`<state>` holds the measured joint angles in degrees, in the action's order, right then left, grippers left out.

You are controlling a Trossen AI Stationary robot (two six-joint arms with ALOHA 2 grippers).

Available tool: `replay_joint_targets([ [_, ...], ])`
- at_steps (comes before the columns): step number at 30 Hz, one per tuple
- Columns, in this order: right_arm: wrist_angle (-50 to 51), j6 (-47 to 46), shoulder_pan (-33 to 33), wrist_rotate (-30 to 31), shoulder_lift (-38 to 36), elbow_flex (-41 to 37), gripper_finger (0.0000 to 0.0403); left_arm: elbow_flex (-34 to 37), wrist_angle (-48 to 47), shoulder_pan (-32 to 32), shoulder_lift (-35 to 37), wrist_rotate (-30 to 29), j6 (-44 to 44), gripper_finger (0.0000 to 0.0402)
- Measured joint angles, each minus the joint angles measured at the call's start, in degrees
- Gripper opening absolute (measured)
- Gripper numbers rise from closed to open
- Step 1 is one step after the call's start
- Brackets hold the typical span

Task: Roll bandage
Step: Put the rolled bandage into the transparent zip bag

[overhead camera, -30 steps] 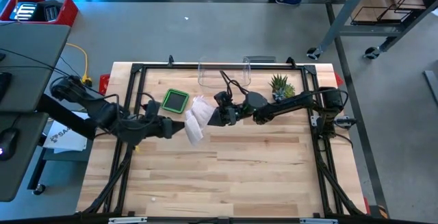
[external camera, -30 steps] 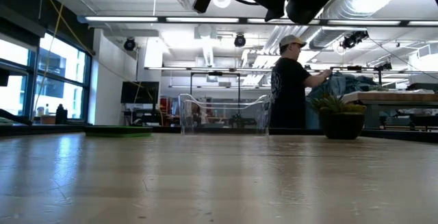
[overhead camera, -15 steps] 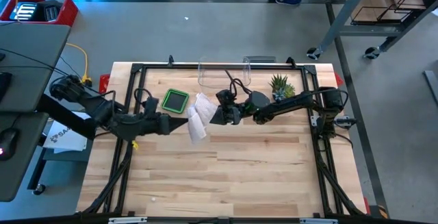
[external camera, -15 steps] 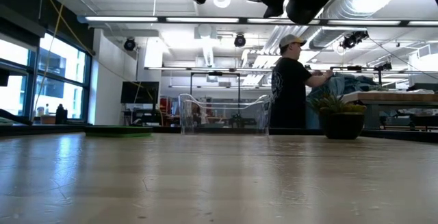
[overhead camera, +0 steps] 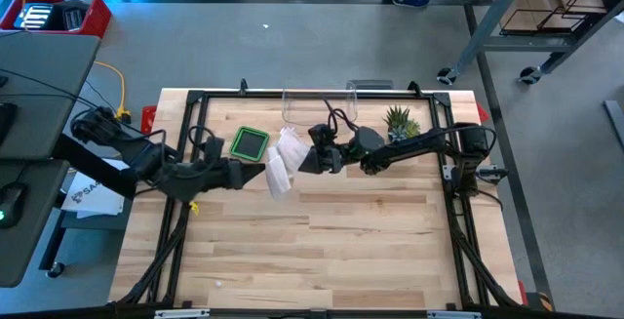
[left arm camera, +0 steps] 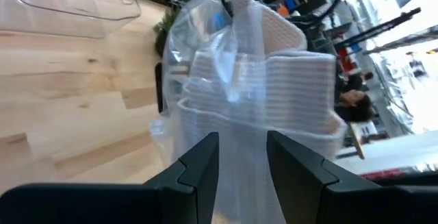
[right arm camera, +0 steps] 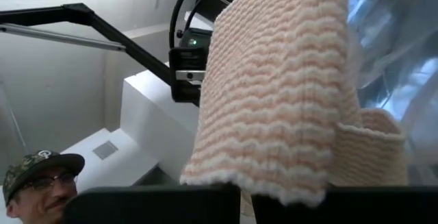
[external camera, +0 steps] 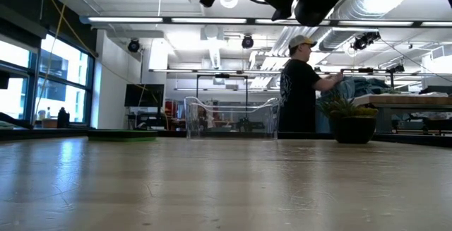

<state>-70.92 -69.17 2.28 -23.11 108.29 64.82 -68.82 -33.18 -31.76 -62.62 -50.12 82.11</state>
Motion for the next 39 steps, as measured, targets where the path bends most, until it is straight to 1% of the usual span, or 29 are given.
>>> replay_joint_targets([
  [3,0.0,0.0,0.0,0.0,0.0,0.0,0.0000,0.0,1.1,1.3,-0.5,0.7,-0.5,0.0117],
  [6,0.0,0.1,0.0,0.0,0.0,0.0,0.0000,0.0,4.5,2.3,-0.8,3.7,-3.0,0.0117],
  [8,0.0,0.1,0.0,0.0,0.0,0.0,0.0000,0.0,3.7,2.5,-0.8,3.7,-3.8,0.0117],
  [12,0.2,0.0,0.4,0.0,0.0,0.0,0.0000,0.0,0.0,3.0,-0.8,3.2,-2.7,0.0117],
  [17,0.2,0.1,0.7,0.0,0.0,0.0,0.0000,0.0,-0.5,3.0,-0.8,3.0,-1.7,0.0116],
  [18,0.0,0.1,0.7,0.0,0.0,0.0,0.0000,0.0,-0.7,3.0,-0.8,3.0,-1.4,0.0112],
  [20,-0.7,0.3,0.7,0.2,0.0,0.0,0.0000,0.0,-1.5,3.0,-0.8,3.0,-0.5,0.0092],
  [21,-1.4,0.5,0.7,0.3,0.0,0.0,0.0000,0.0,-2.0,3.0,-0.8,3.0,-0.3,0.0075],
  [23,-3.4,0.7,0.7,0.4,0.0,0.0,0.0000,0.0,-2.2,3.0,-0.8,3.0,-0.6,0.0028],
  [24,-4.1,0.4,0.7,0.4,0.0,0.0,0.0000,0.0,-2.3,3.0,-0.8,3.1,-1.1,0.0015],
  [28,-4.7,-0.3,0.5,-0.1,0.0,0.0,0.0000,0.0,-2.5,4.2,-0.8,3.5,-0.8,0.0004],
  [31,-4.9,1.1,-0.1,-0.5,0.0,0.0,0.0000,0.0,-3.0,4.9,0.0,3.6,-1.3,0.0002],
  [35,-4.3,-0.6,-0.6,-1.0,-0.1,0.0,0.0000,0.0,-6.3,4.8,2.4,3.6,-0.6,0.0001],
  [37,-0.2,-1.3,-0.7,-1.2,-1.1,0.0,0.0000,0.0,-8.9,4.6,3.7,3.5,0.9,0.0001],
  [39,7.3,-0.8,-0.7,-1.1,-3.1,0.0,0.0000,0.0,-10.6,4.2,4.6,3.2,2.7,0.0001],
])
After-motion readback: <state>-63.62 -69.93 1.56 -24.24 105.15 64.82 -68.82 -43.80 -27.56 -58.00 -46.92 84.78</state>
